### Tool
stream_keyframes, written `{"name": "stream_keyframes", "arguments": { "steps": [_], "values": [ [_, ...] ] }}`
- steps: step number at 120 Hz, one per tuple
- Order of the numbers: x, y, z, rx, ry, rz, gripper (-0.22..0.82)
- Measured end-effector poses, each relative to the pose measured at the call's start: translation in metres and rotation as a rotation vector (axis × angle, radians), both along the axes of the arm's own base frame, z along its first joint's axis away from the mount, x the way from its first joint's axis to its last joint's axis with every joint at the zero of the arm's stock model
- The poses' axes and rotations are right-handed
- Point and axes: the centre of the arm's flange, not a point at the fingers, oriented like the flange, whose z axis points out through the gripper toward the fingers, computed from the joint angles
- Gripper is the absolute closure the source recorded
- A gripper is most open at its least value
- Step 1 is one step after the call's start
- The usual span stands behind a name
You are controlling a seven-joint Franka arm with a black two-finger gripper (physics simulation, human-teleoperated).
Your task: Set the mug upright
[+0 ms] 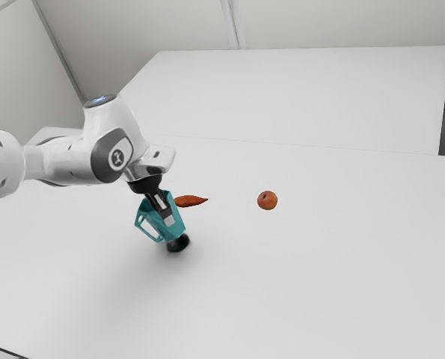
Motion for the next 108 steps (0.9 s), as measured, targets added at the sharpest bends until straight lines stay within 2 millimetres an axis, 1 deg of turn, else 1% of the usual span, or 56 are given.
{"name": "stream_keyframes", "arguments": {
  "steps": [29, 59, 94, 108],
  "values": [
    [0.008, -0.006, -0.015, 0.049, -0.021, 0.083, 0.78],
    [0.003, -0.010, -0.025, 0.064, -0.026, 0.166, 0.79],
    [0.000, -0.015, -0.039, 0.088, 0.000, 0.212, 0.79],
    [0.001, -0.014, -0.042, 0.100, 0.002, 0.226, 0.78]
  ]
}}
